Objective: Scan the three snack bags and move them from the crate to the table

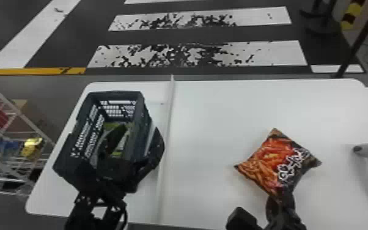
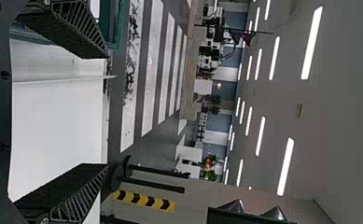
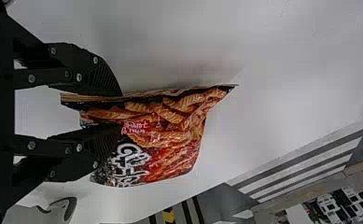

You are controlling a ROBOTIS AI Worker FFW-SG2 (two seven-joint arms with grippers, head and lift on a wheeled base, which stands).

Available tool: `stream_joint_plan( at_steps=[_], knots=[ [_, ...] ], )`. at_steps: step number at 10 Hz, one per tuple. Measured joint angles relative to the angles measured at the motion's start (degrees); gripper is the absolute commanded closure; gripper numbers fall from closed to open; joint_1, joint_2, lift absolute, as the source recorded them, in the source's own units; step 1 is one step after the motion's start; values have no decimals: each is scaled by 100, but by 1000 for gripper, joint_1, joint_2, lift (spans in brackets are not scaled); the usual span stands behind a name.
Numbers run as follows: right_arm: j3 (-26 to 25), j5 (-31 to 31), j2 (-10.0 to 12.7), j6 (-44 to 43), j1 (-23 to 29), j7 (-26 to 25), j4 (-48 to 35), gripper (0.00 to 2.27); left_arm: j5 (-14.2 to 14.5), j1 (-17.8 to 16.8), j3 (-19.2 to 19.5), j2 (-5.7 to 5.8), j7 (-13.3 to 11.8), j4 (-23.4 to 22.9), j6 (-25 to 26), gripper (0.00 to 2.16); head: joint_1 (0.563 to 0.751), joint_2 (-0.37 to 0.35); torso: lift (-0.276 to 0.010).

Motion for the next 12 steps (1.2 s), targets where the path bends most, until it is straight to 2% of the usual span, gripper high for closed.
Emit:
stream_joint_plan(
  at_steps=[2, 3, 5, 6, 7, 8, 9, 10, 12],
  knots=[
    [-72, -55, -41, -100, 30, -171, -145, 2115, 89, -75, 4, 1, -41, 60, 26, 36, 695, 124, -62],
    [-263, -262, -77, -304, 116, -149, -375, 2115, 126, -102, 2, 1, -55, 65, 48, 36, 695, 120, -62],
    [-1089, -1474, -139, -1305, 476, 147, -1235, 2115, 191, -169, -11, 1, -58, 98, 84, 36, 695, 133, -62],
    [-1567, -2280, -93, -1931, 694, 322, -1620, 2115, 193, -199, -33, 0, -57, 118, 98, 36, 695, 147, -62],
    [-2054, -3142, 49, -2763, 921, 505, -1869, 2115, 195, -221, -53, 0, -57, 135, 111, 36, 695, 158, -62],
    [-2618, -4262, 260, -3476, 1088, 898, -1983, 2115, 198, -228, -60, 2, -57, 141, 119, 36, 695, 159, -62],
    [-3262, -5606, 479, -3793, 1168, 1439, -1988, 2115, 199, -229, -58, 18, -57, 142, 120, 36, 695, 153, -62],
    [-3819, -6686, 685, -3836, 1193, 1924, -1873, 2115, 199, -225, -57, 36, -57, 142, 120, 36, 695, 130, -62],
    [-4822, -8273, 1151, -3608, 1213, 2815, -1382, 2115, 184, -213, -88, 44, -57, 130, 120, 36, 695, 84, -62]
  ],
)
